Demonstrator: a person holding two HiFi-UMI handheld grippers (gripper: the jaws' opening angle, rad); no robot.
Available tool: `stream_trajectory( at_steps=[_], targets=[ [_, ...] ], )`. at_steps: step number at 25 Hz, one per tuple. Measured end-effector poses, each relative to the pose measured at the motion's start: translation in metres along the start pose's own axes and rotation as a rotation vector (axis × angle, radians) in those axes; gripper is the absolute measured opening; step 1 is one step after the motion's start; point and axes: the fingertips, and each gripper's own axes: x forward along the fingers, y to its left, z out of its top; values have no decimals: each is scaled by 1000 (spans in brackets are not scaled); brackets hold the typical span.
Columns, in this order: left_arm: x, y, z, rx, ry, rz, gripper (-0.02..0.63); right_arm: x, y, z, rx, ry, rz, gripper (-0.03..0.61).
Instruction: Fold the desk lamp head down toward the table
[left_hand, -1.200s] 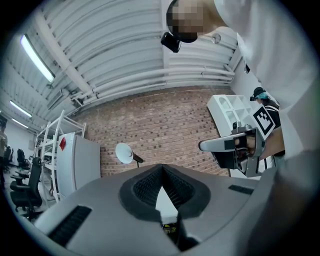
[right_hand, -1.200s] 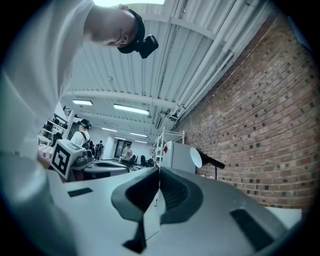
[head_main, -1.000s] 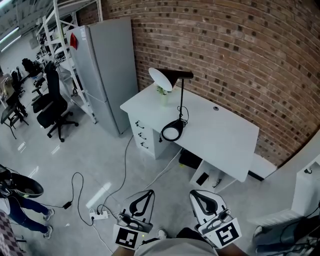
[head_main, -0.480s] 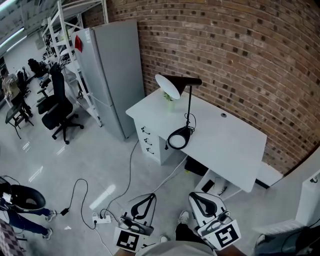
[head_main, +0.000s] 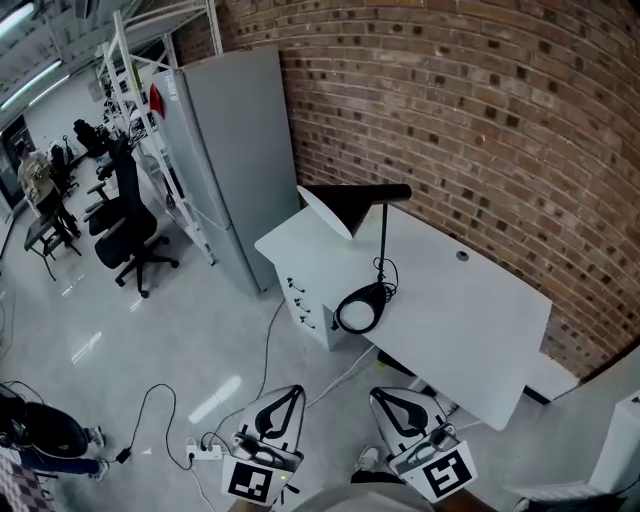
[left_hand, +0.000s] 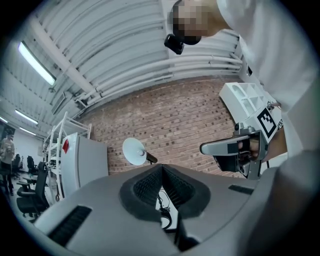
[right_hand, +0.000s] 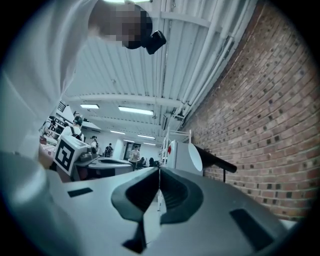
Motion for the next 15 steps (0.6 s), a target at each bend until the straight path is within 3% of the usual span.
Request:
stream_trajectory(
  at_steps=[8, 15],
  targets=[
    [77, 7, 9, 82, -3, 36, 8, 19, -66, -10, 18, -15, 73, 18],
    [122, 29, 24, 100, -42, 22, 8, 39, -91, -24, 41, -15, 69, 18]
  ],
)
